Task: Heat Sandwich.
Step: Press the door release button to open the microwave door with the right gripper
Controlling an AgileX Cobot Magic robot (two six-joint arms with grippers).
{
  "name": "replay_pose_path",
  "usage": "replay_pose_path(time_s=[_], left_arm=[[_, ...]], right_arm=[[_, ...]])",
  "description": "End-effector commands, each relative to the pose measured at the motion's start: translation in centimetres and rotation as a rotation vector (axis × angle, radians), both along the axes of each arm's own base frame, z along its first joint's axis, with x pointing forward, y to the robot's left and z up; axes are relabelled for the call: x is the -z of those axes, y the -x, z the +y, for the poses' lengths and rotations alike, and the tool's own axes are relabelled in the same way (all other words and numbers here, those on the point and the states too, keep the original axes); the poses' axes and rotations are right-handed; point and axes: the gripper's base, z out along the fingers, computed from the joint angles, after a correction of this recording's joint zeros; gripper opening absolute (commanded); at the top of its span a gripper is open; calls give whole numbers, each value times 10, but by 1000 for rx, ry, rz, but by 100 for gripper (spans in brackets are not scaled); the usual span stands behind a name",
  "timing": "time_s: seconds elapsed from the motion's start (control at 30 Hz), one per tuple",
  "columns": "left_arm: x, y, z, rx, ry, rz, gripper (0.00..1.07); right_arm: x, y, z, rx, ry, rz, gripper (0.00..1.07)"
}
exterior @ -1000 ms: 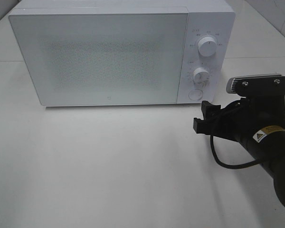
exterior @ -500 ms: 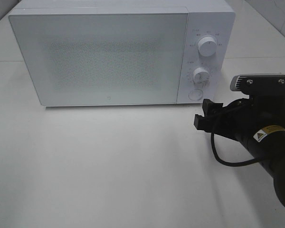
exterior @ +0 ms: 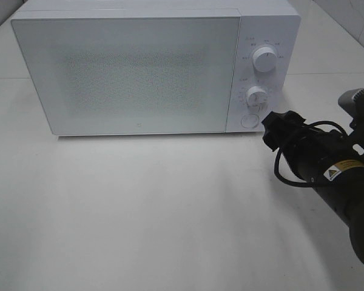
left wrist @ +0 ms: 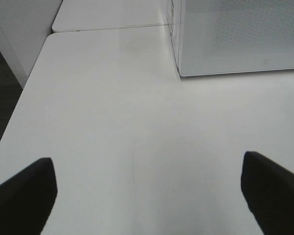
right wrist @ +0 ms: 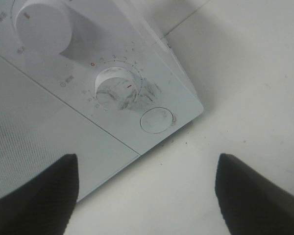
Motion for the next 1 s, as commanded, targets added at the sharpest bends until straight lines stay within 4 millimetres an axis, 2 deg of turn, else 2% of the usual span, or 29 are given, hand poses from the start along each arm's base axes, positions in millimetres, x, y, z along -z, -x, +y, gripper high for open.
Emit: replay_pose_path(time_s=[0.03, 0.3, 0.6, 0.7, 0.87, 0.9, 0.93, 0.97, 1.0], left_arm=[[-1, 3, 0, -7, 7, -32, 96], [-1, 3, 0, -7, 7, -32, 96], [-1, 3, 0, -7, 7, -32, 96], [-1, 3, 0, -7, 7, -32, 96], [-1, 3, 0, -7, 7, -32, 96], [-1, 3, 0, -7, 7, -32, 96], [-1, 3, 0, -7, 7, -32, 96], [-1, 3, 0, -7, 7, -32, 96], [-1, 3, 0, -7, 7, -32, 96]], right_arm=[[-1, -1, 1, 43, -135, -2, 75], [-1, -1, 1, 175, -533, 24, 75], [1, 0, 1, 274, -805, 64, 74], [1, 0, 1, 279, -821, 65, 71], [1, 0, 1, 280, -820, 66, 56], [1, 0, 1, 280, -817, 69, 43], [2, 0, 1, 282, -816, 71, 36], [2, 0, 1, 282, -816, 71, 36], [2, 0, 1, 284, -812, 75, 27]])
